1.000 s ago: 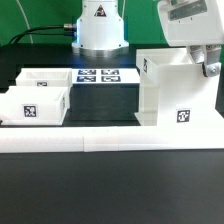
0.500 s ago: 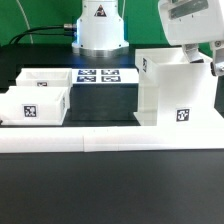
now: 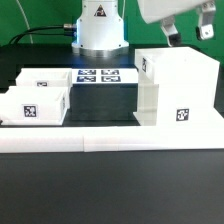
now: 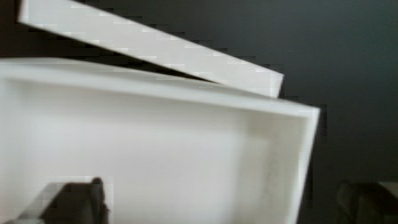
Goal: Assemble drawer
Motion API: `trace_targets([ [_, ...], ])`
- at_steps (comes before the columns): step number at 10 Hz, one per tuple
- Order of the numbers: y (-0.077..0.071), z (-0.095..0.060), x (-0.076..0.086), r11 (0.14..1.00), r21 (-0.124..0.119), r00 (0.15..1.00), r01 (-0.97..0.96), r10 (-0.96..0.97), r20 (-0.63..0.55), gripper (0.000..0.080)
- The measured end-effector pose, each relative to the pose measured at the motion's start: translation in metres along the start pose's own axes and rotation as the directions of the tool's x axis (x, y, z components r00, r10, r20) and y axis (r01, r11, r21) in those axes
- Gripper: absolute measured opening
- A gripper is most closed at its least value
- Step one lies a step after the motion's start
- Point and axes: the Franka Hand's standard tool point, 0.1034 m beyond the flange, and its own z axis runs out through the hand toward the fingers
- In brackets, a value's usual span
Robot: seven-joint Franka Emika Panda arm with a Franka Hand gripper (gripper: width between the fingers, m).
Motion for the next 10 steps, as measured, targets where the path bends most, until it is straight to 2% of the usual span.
trace_targets([
  [1,0.007,-0.009,-0.002,1.000,0.004,1.000,0.009,-0.009,-0.002,0.0649],
  [3,0.007,-0.005,-0.001,0.999,-0.001,0.999,0.039,-0.039,-0.001,0.0649],
  [4,0.009,-0.005,0.000,0.990,-0.008,0.990,0.138,-0.138,0.000,0.0649],
  [5,0.016,-0.004,0.005,0.963,-0.038,0.963,0.268,-0.268,0.014,0.0649],
  [7,0.027,-0.007,0.022,0.836,-0.077,0.840,0.543,-0.542,0.036,0.0649],
  [9,0.034,-0.008,0.034,0.664,-0.112,0.672,0.740,-0.737,0.076,0.0649],
  [10,0.035,-0.010,0.041,0.623,-0.105,0.631,0.775,-0.772,0.078,0.0649],
])
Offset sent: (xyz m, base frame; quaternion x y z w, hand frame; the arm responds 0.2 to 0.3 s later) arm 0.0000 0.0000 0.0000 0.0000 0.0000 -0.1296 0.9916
